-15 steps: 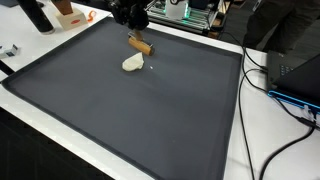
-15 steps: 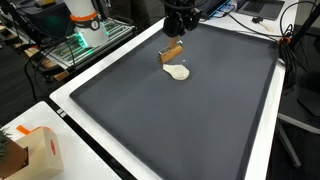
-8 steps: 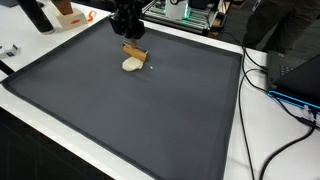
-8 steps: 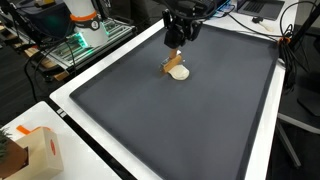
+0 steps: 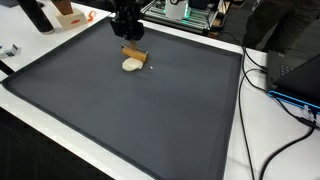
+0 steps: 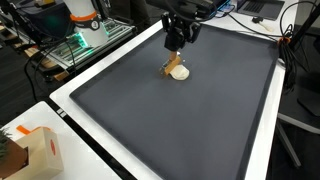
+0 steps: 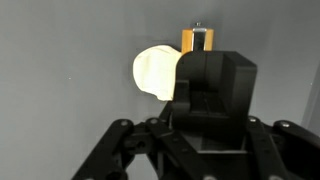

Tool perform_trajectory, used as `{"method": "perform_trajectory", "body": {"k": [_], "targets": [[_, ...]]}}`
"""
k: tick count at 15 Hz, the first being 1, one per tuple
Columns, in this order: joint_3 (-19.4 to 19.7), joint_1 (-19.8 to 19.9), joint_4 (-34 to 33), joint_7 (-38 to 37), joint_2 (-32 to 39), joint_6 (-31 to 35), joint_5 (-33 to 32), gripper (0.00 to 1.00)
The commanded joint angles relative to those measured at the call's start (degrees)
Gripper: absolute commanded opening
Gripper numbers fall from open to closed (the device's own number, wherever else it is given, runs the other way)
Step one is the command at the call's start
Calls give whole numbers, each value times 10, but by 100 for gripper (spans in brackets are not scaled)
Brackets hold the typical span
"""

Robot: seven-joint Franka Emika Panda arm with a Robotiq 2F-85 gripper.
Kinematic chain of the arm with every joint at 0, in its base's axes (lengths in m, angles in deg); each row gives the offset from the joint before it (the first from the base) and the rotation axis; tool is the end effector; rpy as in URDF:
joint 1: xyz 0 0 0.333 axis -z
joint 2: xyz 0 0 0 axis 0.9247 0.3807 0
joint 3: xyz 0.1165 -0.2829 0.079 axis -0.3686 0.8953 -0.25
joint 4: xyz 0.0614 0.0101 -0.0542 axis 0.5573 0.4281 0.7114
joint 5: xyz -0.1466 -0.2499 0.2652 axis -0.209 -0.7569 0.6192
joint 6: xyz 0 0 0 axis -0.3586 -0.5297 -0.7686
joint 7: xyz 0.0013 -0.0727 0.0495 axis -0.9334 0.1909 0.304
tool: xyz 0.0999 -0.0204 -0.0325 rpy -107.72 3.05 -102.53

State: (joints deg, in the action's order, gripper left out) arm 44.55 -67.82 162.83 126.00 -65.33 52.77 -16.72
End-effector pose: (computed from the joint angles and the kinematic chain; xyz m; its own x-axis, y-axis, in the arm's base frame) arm 0.5588 0.0266 0.3218 -0.0316 0.9987 -0.0401 0.9982 0.0295 -0.0528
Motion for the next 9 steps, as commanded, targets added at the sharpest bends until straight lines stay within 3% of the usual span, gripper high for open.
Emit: {"method": "perform_trajectory", "body": {"k": [1, 9], "targets": [[-5, 9, 5, 37, 5, -4, 7, 24], [-3, 11, 24, 24, 0, 84, 10, 24]]}}
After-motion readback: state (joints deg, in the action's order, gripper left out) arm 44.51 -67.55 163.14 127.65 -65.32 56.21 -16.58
